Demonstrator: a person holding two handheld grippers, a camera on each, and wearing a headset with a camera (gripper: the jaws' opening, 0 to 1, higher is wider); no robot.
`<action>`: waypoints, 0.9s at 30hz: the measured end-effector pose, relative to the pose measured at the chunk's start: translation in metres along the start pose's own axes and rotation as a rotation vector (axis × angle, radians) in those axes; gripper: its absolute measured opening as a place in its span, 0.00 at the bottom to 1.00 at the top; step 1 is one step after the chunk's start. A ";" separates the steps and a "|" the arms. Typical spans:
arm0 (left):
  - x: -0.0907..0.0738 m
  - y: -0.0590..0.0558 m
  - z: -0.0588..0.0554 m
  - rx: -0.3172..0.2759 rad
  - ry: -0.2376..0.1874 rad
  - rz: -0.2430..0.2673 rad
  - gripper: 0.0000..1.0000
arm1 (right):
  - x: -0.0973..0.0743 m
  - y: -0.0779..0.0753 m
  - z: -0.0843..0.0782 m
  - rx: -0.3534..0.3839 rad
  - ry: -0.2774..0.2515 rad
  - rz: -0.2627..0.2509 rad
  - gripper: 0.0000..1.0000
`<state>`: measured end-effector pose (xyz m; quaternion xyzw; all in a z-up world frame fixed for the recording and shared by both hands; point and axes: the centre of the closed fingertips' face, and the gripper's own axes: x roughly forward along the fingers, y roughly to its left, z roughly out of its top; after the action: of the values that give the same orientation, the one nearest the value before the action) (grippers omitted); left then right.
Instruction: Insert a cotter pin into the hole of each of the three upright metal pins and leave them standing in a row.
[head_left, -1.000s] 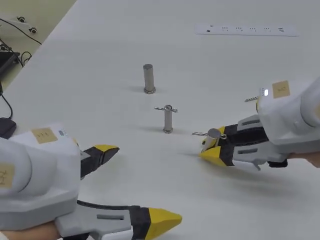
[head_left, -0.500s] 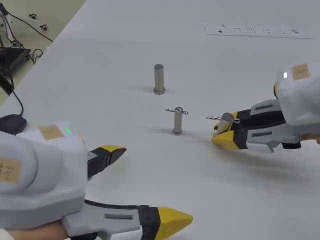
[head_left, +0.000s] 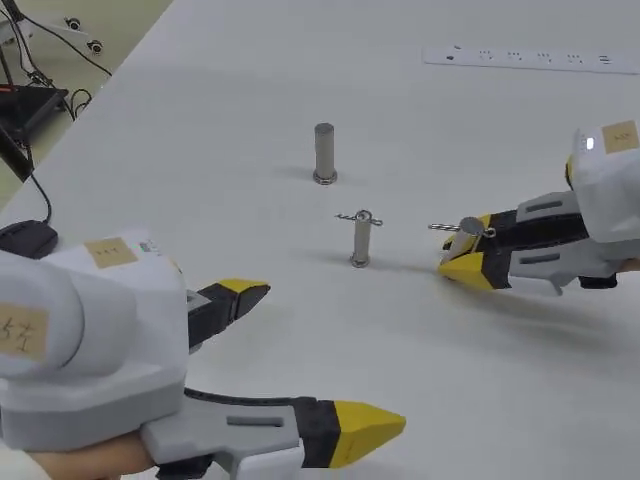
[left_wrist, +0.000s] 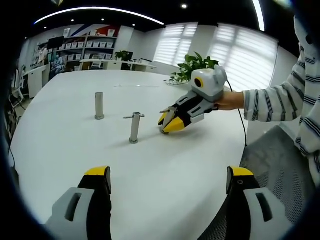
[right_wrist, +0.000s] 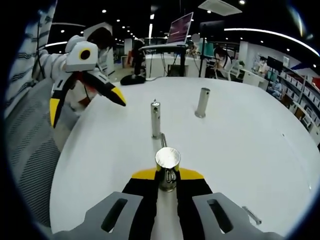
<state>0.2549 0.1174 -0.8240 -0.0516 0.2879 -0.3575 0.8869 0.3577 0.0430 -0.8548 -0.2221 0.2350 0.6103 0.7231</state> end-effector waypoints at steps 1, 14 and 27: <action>0.000 0.000 0.000 -0.002 0.000 -0.001 0.96 | 0.000 0.000 0.000 0.004 -0.004 0.001 0.13; -0.004 0.005 -0.008 -0.050 -0.007 0.019 0.91 | 0.001 0.003 0.002 0.081 -0.025 0.047 0.15; -0.009 0.002 -0.007 -0.048 -0.008 0.019 0.92 | -0.023 -0.003 0.020 0.174 -0.148 0.029 0.35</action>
<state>0.2469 0.1260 -0.8263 -0.0717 0.2935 -0.3418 0.8899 0.3582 0.0368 -0.8243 -0.1096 0.2364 0.6128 0.7460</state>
